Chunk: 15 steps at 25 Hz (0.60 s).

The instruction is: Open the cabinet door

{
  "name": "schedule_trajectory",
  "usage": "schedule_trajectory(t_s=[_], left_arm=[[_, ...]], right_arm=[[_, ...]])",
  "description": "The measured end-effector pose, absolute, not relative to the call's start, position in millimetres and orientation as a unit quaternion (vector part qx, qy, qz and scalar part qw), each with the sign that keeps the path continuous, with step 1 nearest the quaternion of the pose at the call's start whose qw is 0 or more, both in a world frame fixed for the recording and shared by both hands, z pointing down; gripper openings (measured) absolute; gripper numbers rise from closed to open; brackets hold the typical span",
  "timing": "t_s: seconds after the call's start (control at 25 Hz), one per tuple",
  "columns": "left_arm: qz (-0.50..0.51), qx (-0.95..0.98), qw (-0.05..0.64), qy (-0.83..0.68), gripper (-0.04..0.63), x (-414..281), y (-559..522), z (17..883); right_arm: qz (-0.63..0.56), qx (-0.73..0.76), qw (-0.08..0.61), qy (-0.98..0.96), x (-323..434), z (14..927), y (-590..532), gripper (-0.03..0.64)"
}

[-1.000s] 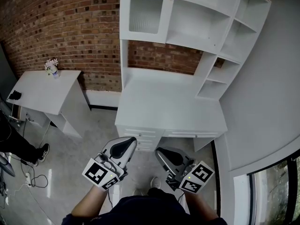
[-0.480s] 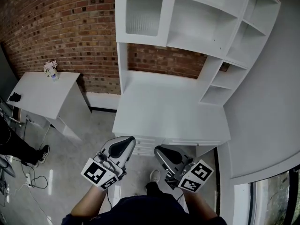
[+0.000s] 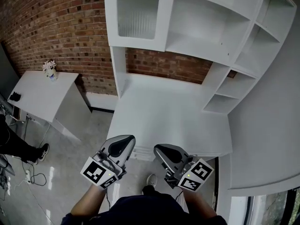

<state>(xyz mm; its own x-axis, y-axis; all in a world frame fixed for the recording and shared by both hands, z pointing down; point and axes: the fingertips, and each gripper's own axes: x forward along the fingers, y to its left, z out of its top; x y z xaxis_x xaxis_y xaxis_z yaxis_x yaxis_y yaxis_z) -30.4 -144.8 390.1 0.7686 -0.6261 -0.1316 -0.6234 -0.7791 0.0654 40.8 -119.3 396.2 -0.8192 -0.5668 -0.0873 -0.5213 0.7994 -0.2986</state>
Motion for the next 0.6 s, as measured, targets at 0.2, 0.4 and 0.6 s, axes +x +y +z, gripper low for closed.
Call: schedule_trajectory(t_s=[0.2, 0.4, 0.6], left_arm=[[-0.069, 0.936, 0.016, -0.345, 0.008, -5.3, -180.2, 392.7], [-0.063, 0.932, 0.021, -0.357, 0.008, 17.3, -207.4, 393.6], [-0.050, 0.930, 0.010, -0.363, 0.008, 33.5, -226.3, 395.0]], right_arm=[[-0.141, -0.275, 0.084, 0.947, 65.3, 399.0, -154.0, 0.026], [-0.145, -0.261, 0.088, 0.950, 87.2, 398.5, -181.4, 0.026], [-0.143, -0.254, 0.098, 0.951, 105.1, 398.9, -205.7, 0.026]])
